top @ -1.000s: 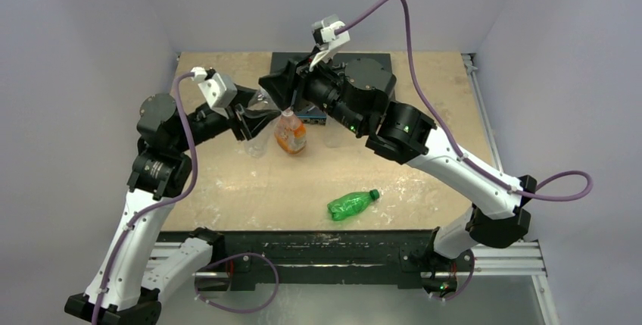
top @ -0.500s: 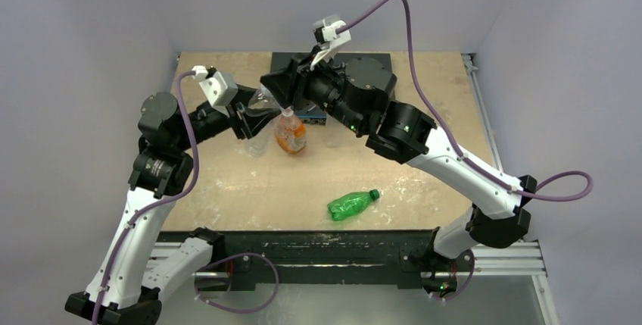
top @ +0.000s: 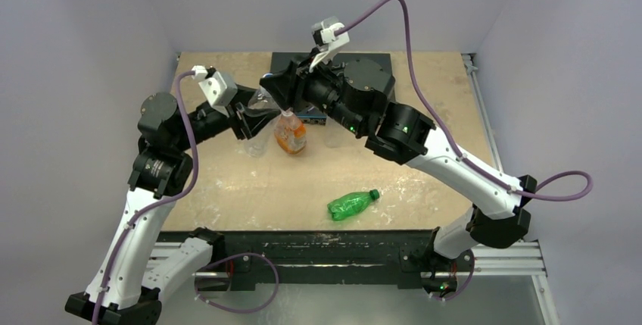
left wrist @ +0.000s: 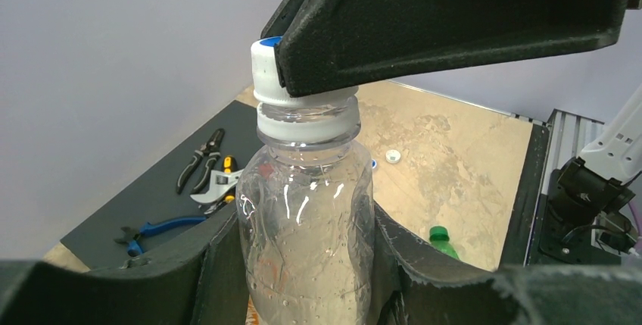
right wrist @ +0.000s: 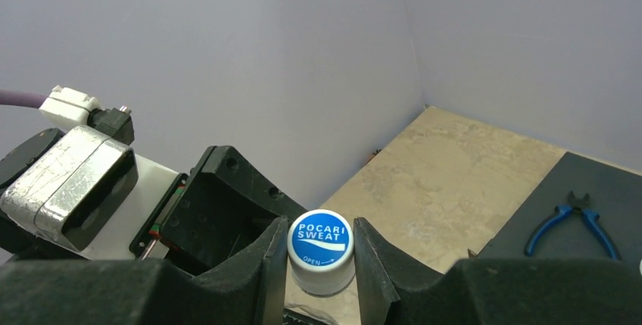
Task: Unscrew the bottle caps
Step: Unscrew the bottle cap from the plastic bottle.
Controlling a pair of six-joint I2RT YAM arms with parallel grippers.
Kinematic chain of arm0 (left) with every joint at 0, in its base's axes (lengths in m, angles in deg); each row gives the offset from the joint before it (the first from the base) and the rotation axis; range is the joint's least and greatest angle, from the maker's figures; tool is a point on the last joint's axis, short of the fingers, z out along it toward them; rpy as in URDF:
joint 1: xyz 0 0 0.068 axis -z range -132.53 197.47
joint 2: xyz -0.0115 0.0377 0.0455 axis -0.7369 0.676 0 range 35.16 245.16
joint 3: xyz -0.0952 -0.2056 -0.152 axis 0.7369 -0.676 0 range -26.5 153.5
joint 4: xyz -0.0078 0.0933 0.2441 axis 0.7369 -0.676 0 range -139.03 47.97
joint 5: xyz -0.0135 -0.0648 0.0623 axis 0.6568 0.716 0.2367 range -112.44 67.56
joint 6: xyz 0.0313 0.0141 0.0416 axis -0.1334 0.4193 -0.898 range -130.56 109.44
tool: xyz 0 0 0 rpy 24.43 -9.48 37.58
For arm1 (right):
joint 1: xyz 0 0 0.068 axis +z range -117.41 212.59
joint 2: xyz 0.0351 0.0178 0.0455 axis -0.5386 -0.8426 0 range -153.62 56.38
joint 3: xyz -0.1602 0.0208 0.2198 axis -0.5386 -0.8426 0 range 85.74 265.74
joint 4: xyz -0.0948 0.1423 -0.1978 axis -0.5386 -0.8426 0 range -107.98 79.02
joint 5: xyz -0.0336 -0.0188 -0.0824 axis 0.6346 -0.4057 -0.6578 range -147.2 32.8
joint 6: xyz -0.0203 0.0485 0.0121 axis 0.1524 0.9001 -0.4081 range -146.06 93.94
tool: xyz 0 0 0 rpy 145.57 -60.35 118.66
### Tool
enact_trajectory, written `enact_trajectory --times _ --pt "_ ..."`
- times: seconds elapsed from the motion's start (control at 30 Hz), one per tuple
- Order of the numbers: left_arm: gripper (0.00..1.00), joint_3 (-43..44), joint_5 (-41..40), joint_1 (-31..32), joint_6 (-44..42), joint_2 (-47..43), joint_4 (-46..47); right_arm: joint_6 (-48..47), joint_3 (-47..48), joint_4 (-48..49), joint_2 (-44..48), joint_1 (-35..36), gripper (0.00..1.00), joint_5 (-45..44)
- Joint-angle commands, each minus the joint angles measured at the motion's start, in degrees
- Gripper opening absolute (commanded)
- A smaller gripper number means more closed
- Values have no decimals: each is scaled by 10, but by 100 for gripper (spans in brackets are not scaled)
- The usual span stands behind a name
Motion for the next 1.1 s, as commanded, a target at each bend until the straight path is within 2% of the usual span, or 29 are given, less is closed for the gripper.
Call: enact_trajectory --times 0.0,0.1,0.23,0.27,0.33,0.5,0.73,0.83,0.87,0.9,0.97,1.0,1.07 --pt "0 16 11 -2 17 -8 25 -2 5 20 21 3 12 38" --pt "0 19 48 -2 46 -7 44 -35 8 24 36 1 11 95" --pt "0 13 215 -2 142 -9 116 -92 5 17 61 -8 17 242" --pt "0 8 242 -2 185 -7 147 -99 -10 28 76 -9 18 270" --pt "0 14 280 -2 221 -1 150 -100 -41 58 105 -21 18 338" --pt "0 52 363 -2 178 16 42 -68 -84 133 152 -63 14 458" --pt "0 58 383 -2 120 11 -16 -50 -77 150 172 -90 12 498" --pt "0 58 367 -2 96 12 -38 -46 -76 156 173 -91 15 487" --pt "0 56 355 -2 89 11 -38 -48 -74 142 169 -90 18 471" --pt "0 55 341 -2 81 9 -38 -49 -75 127 165 -91 27 446" --pt "0 51 300 -2 63 5 -34 -46 -79 95 155 -90 68 333" --pt "0 48 267 -2 52 3 -30 -35 -76 79 147 -90 80 279" --pt "0 34 195 -2 31 -8 -14 -4 -59 45 112 -90 89 187"
